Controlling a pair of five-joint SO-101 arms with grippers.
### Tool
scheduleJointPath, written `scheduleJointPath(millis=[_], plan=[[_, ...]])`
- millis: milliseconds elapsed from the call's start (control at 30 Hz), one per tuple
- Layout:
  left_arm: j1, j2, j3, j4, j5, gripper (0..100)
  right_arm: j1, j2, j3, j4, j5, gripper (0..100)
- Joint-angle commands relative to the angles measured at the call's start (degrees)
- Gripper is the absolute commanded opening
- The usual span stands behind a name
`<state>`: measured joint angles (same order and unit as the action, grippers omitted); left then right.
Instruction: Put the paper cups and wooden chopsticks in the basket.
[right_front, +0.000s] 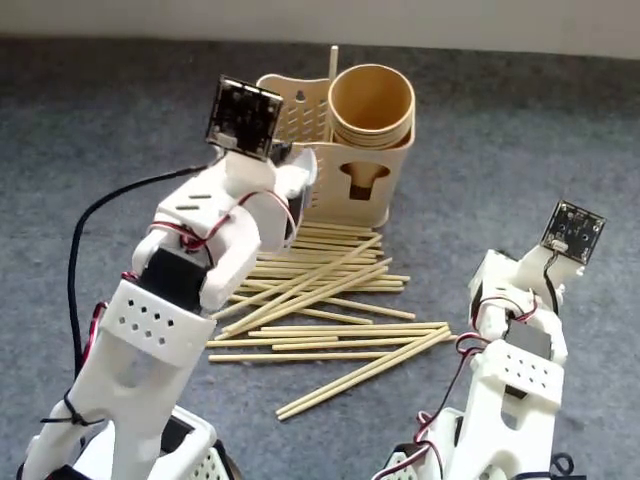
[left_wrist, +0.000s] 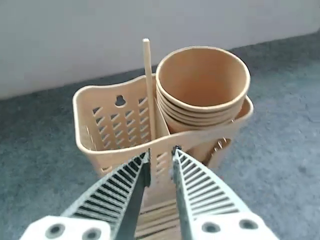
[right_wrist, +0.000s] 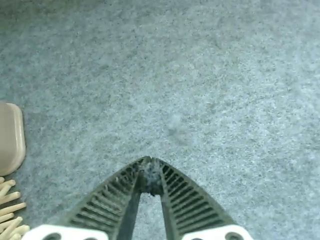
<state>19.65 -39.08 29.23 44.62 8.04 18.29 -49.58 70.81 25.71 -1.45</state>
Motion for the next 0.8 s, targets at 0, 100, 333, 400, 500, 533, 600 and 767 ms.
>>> scheduleJointPath(millis=[0, 100, 333, 400, 500, 533, 600, 767], plan=[[3.65, -2.15, -3.12, 5.36, 0.00, 9, -0.40, -1.10, -1.01, -1.36, 0.00, 1.3], [5.58, -2.42, -1.19, 7.21, 0.00, 9, -0.40, -1.10, -1.01, -1.36, 0.00, 1.3], [12.70, -2.15, 6.73, 6.42, -9.23, 9, -0.40, -1.10, -1.01, -1.36, 0.00, 1.3], [13.76, -2.07, 8.57, 5.63, -10.11, 9, -0.48, -1.10, -1.01, -1.36, 0.00, 1.3], [14.29, -1.89, 10.24, 5.19, -10.29, 9, -0.48, -1.10, -1.01, -1.36, 0.00, 1.3], [14.29, -1.89, 10.42, 5.36, -10.37, 9, -0.48, -1.10, -1.01, -1.36, 0.00, 1.3], [14.11, -1.89, 10.51, 5.54, -10.37, 9, -0.57, -1.10, -1.01, -1.36, 0.00, 1.3], [14.46, -1.89, 10.68, 5.63, -13.01, 9, -0.66, -1.01, -1.01, -1.36, 0.00, 1.3]])
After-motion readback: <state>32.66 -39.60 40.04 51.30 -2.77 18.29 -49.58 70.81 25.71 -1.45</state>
